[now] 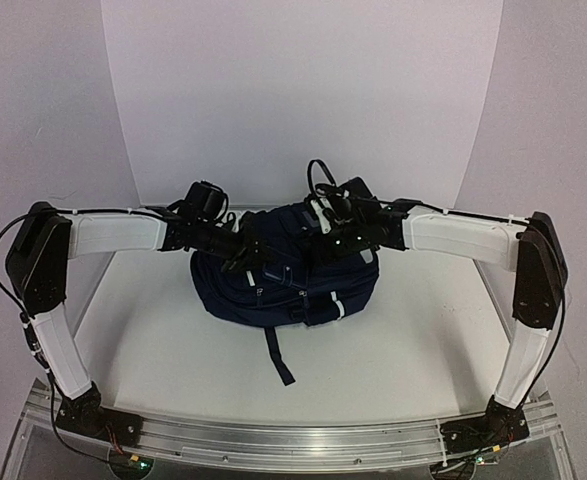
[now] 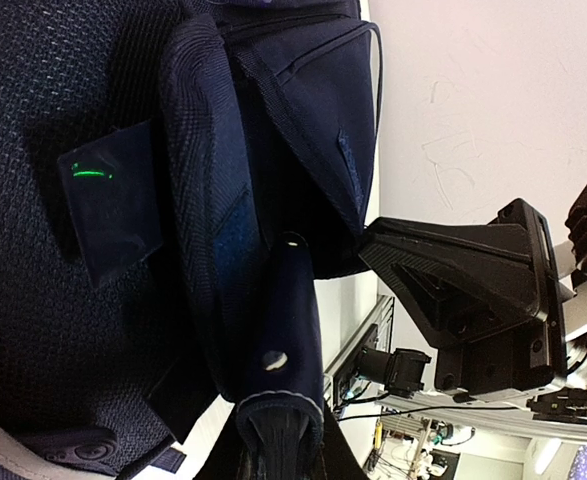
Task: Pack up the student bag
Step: Place the personal item in the student bag.
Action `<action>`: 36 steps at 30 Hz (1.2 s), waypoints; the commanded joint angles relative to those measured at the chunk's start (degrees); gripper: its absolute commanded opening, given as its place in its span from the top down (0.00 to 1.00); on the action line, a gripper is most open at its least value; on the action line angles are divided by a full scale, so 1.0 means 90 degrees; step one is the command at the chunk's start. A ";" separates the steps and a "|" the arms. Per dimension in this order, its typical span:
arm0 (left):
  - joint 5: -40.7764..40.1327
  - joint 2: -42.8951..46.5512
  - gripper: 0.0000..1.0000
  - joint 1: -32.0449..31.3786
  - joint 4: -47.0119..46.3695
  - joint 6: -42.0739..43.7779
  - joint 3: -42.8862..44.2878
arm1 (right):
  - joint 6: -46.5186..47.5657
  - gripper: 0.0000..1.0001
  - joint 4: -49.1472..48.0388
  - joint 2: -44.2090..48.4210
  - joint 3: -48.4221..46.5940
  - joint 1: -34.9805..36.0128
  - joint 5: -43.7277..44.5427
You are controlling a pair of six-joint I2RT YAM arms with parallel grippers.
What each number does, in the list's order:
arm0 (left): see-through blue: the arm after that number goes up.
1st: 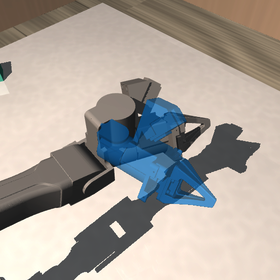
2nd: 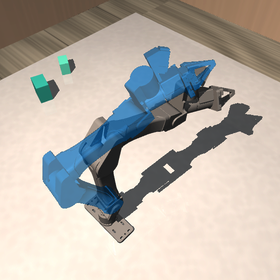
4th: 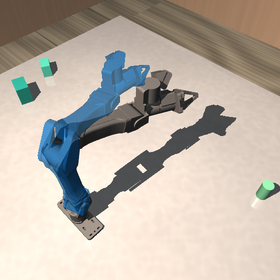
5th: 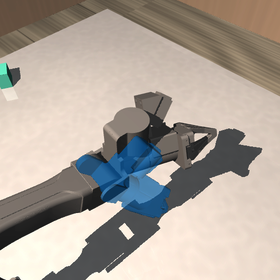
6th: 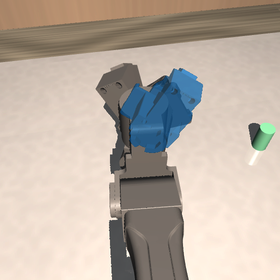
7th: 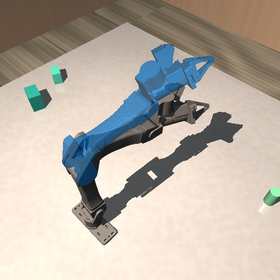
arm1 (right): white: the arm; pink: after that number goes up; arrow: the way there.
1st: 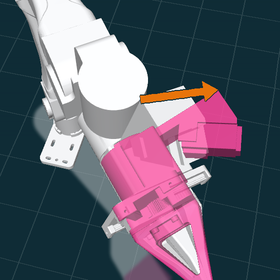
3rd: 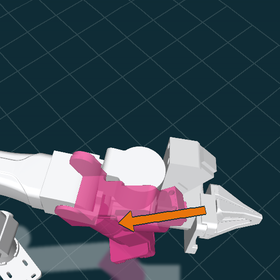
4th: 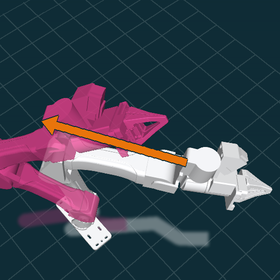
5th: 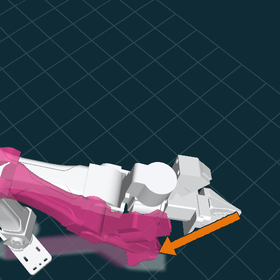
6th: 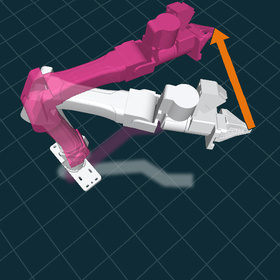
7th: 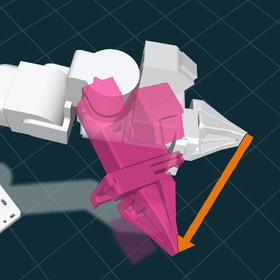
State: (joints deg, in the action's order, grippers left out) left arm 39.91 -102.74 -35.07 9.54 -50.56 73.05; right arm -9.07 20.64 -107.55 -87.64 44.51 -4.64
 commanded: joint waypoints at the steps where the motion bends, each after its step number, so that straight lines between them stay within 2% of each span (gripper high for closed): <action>1: 0.0058 -0.0316 1.00 0.0129 -0.0244 -0.0157 0.0433 | 0.0039 1.00 -0.0370 0.0502 -0.0276 0.0025 -0.0401; 6: -0.0129 -0.0519 1.00 0.0297 -0.0656 -0.0434 0.0623 | 0.0065 1.00 -0.0371 0.0551 -0.0129 0.0025 -0.0542; 16: -0.1136 0.0090 1.00 0.0500 -0.1994 -0.0876 -0.0341 | 0.0024 1.00 -0.0360 0.0600 -0.0015 0.0025 -0.0670; 21: -0.1455 -0.0153 1.00 0.0172 -0.2439 -0.0911 -0.0483 | -0.0249 1.00 -0.0360 0.0444 -0.0339 0.0025 -0.0880; 27: -0.1317 -0.0599 1.00 -0.0262 -0.3723 -0.1410 -0.0671 | -0.0620 1.00 -0.0353 0.0170 -0.0625 0.0025 -0.1065; 34: -0.1790 -0.0863 1.00 -0.0614 -0.4915 -0.1813 -0.0950 | -0.0878 1.00 -0.0351 0.0027 -0.0748 0.0028 -0.1243; 36: -0.1923 -0.0969 1.00 -0.0619 -0.4837 -0.1851 -0.0927 | -0.0932 1.00 -0.0352 0.0024 -0.0758 0.0034 -0.1291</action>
State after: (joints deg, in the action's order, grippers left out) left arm 25.74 -109.40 -39.75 -25.75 -64.64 65.50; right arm -15.22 21.36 -107.68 -90.62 43.72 -11.74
